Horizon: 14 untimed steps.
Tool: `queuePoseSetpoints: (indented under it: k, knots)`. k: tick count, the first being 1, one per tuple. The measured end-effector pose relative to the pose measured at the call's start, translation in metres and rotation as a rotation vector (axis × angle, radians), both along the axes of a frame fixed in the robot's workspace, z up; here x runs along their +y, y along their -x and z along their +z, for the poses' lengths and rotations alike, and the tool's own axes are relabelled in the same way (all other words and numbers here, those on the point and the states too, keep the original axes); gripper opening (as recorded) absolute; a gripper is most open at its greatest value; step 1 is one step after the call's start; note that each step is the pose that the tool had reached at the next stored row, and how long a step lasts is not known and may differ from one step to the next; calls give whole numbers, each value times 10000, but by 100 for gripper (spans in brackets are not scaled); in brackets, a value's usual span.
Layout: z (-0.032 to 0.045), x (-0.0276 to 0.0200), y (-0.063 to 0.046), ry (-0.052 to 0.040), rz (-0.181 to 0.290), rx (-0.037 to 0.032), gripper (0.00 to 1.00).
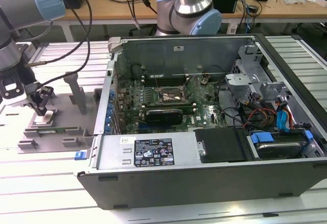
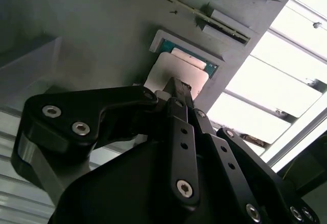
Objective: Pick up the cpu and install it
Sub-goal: 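Pick up the cpu and move it towards the insertion slot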
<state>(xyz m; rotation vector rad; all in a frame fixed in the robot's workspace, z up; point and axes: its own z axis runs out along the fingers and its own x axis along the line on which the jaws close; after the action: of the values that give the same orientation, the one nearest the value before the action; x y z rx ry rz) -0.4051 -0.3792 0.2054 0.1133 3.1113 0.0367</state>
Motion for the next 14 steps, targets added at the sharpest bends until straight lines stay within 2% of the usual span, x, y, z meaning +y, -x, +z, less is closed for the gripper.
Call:
queuePoseSetpoints:
  k: [4, 11, 12, 13, 14]
  knots:
    - [-8, -35, 1, 0, -2, -1, 11]
    - [-8, -39, 1, 1, 0, -1, 11]
    - [-8, -39, 1, 1, 0, -1, 17]
    - [-8, -40, 1, 0, -1, -1, 17]
    - [-8, -40, 1, 0, -1, -2, 23]
